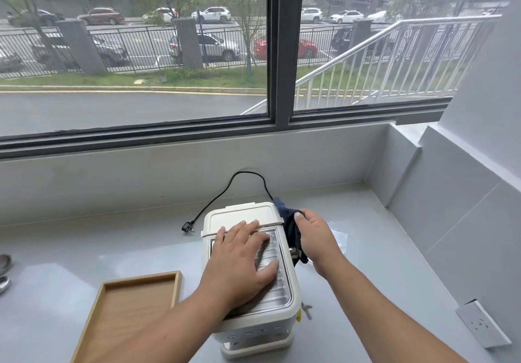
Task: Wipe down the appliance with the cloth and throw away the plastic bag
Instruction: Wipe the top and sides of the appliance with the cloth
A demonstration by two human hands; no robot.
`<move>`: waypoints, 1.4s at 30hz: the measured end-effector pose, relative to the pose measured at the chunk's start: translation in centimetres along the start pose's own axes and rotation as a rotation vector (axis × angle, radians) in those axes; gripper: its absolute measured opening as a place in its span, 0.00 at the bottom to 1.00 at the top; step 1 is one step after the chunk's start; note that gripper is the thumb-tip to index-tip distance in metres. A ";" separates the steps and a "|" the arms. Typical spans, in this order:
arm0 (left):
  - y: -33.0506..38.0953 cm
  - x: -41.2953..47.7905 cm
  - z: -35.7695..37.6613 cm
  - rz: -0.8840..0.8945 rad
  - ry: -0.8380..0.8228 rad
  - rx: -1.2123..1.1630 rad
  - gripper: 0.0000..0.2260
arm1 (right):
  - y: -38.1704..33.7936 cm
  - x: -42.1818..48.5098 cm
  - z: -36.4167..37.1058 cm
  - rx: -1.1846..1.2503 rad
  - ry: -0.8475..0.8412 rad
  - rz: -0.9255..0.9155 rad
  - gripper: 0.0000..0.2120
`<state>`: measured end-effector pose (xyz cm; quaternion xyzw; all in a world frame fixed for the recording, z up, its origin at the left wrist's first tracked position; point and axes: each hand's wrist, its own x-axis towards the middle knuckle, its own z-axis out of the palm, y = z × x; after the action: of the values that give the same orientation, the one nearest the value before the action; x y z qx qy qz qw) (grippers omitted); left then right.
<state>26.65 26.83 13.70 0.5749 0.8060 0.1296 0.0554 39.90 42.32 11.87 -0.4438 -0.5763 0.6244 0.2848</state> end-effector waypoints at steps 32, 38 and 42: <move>-3.2 0.9 -1.8 -0.195 0.213 -0.639 0.24 | -2.9 -5.2 3.7 -0.751 -0.095 -0.512 0.16; -5.2 0.5 -3.2 0.049 0.112 -0.429 0.20 | -2.9 -6.5 5.7 -0.757 -0.239 -0.594 0.12; -6.3 -0.8 -4.0 0.104 0.063 -0.358 0.16 | -3.0 -7.3 6.3 -0.771 -0.284 -0.600 0.12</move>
<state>20.26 23.55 15.82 0.5921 0.7407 0.2918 0.1248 37.12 33.58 16.10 -0.2421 -0.9000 0.3113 0.1859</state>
